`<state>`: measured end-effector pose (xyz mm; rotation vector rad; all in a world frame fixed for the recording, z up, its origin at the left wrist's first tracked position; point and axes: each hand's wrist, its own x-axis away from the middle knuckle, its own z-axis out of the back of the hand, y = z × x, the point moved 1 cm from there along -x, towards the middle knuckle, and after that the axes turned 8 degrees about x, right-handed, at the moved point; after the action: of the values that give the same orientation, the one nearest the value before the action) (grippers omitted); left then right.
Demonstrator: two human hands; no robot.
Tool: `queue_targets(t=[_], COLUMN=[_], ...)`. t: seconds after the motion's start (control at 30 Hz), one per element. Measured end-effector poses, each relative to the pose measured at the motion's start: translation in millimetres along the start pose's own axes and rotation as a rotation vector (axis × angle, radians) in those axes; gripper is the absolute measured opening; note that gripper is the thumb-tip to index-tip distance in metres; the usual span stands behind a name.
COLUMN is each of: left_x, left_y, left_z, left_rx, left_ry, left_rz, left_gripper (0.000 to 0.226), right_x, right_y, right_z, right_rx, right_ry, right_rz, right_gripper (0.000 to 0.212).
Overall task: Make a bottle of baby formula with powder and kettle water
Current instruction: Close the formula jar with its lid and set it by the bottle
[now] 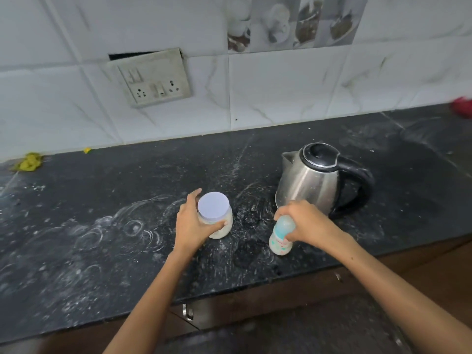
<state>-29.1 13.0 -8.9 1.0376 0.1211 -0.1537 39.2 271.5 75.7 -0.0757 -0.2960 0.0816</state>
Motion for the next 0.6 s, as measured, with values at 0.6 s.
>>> queue_targets(t=[0.6], left_x=[-17], left_y=[0], left_z=[20], left_rx=[-0.073], left_ry=[-0.159], left_rz=[-0.108], left_gripper=[0.079], right_x=[-79], right_y=[-33], right_z=[11], right_rx=[-0.080], right_ry=[0.207], right_rz=[0.082], right_gripper=[0.055])
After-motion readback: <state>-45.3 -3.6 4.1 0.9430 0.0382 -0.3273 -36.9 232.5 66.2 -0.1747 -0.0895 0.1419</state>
